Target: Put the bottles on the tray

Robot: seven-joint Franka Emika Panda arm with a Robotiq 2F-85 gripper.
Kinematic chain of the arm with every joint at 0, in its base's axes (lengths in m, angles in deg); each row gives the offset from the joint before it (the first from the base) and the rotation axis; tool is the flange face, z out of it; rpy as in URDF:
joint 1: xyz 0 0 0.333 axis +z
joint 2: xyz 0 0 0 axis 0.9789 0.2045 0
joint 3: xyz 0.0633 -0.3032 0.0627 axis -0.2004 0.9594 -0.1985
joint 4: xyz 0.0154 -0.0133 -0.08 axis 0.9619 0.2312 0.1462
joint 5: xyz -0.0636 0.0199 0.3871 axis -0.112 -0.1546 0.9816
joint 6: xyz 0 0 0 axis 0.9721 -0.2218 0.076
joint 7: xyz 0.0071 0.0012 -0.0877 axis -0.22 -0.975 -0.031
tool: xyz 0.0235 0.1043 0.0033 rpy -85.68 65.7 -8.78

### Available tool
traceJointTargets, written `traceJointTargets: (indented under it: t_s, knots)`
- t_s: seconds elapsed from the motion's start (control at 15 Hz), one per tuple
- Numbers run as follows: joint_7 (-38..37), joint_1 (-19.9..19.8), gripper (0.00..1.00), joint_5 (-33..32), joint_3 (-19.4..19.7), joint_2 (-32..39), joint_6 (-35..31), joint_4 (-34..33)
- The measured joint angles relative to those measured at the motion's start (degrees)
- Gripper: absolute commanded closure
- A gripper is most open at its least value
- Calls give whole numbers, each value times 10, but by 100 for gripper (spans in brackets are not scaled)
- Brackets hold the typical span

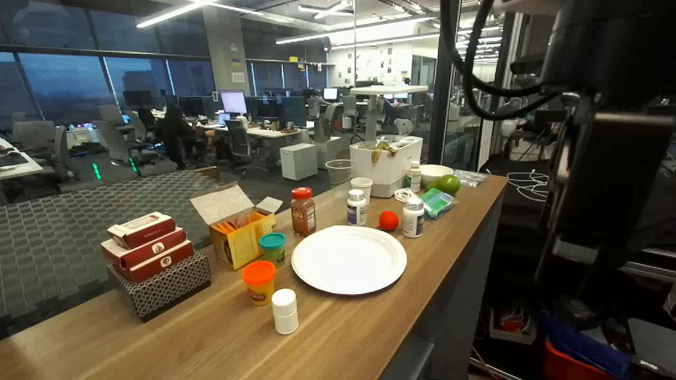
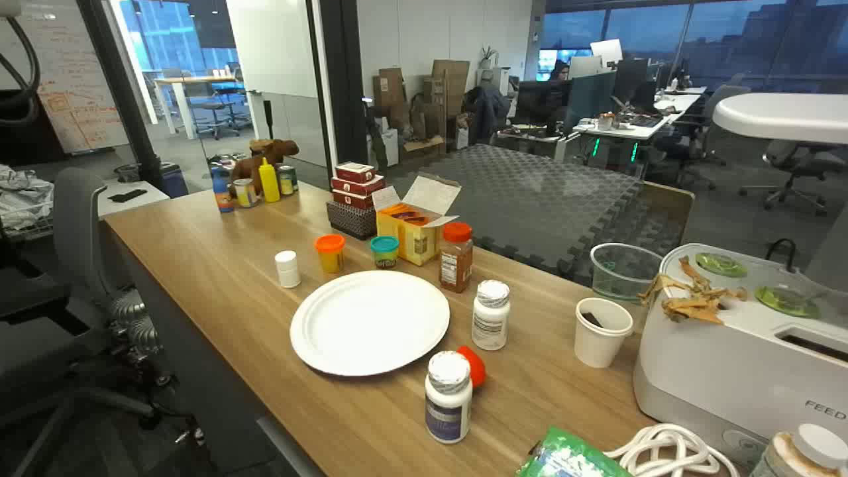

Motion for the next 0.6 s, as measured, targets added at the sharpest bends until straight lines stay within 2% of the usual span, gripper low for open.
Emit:
traceJointTargets:
  t_s: [0.6]
  knots:
    - [0,-1,0,-3,0,5,-2,-3]
